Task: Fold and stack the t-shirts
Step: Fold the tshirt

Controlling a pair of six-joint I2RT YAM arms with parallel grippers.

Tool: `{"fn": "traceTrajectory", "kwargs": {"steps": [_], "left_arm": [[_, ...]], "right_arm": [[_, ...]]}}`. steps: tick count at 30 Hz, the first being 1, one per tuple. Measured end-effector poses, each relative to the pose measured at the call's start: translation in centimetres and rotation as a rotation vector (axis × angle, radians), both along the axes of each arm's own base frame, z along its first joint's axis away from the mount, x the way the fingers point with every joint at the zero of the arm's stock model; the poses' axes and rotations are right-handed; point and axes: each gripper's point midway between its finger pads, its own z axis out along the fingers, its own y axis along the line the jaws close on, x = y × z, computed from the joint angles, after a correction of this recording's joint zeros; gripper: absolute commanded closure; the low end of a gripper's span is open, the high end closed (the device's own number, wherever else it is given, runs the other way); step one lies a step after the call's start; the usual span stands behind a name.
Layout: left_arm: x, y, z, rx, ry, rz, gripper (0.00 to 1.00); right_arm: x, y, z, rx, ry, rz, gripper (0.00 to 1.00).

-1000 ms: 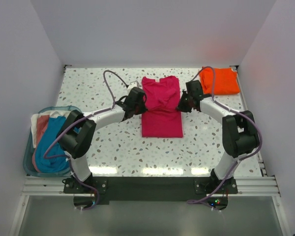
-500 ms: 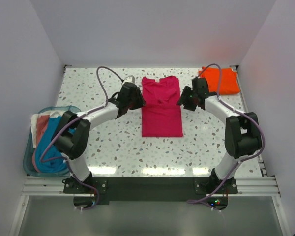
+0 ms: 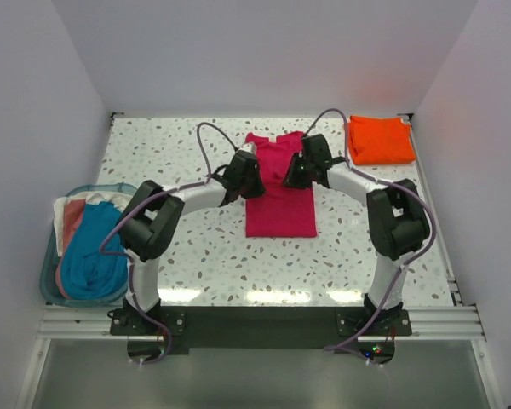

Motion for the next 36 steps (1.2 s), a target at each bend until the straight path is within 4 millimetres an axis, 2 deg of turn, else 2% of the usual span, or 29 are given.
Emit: {"fn": "traceTrajectory", "kwargs": {"steps": [4, 6, 8, 12, 16, 19, 24, 27, 31, 36], "left_arm": [[2.9, 0.3, -1.7, 0.000, 0.011, 0.032, 0.84], [3.6, 1.0, -2.8, 0.004, 0.026, 0.051, 0.83], [4.1, 1.1, -2.8, -0.015, 0.023, 0.058, 0.83], [4.2, 1.3, -3.0, -0.036, 0.025, 0.080, 0.83], [3.4, 1.8, -3.0, -0.065, 0.024, 0.111, 0.83], [1.7, 2.8, -3.1, -0.078, 0.034, 0.133, 0.83], [-2.2, 5.4, -3.1, -0.074, 0.066, 0.166, 0.83], [-3.9, 6.6, -3.1, -0.062, 0.079, 0.180, 0.82], [-5.0, 7.4, -3.1, -0.045, 0.090, 0.187, 0.81], [-5.3, 7.9, -3.1, -0.025, 0.095, 0.194, 0.79]], "right_arm": [[2.6, 0.3, -2.2, 0.010, 0.022, -0.012, 0.82], [3.2, -0.3, -3.5, 0.014, 0.045, -0.029, 0.83], [3.4, -1.0, -4.4, 0.030, 0.074, -0.048, 0.83], [3.7, -1.4, -4.5, 0.040, 0.067, -0.060, 0.87], [3.3, -0.7, -4.6, 0.043, 0.045, -0.048, 0.87], [2.0, 0.3, -4.8, 0.047, 0.038, -0.024, 0.86], [-1.6, 3.5, -5.0, 0.061, 0.032, 0.050, 0.87], [-4.0, 4.9, -5.0, 0.081, 0.036, 0.075, 0.87], [-6.7, 5.4, -5.0, 0.101, 0.061, 0.081, 0.85], [-6.9, 4.9, -4.7, 0.136, 0.091, 0.084, 0.84]]}}
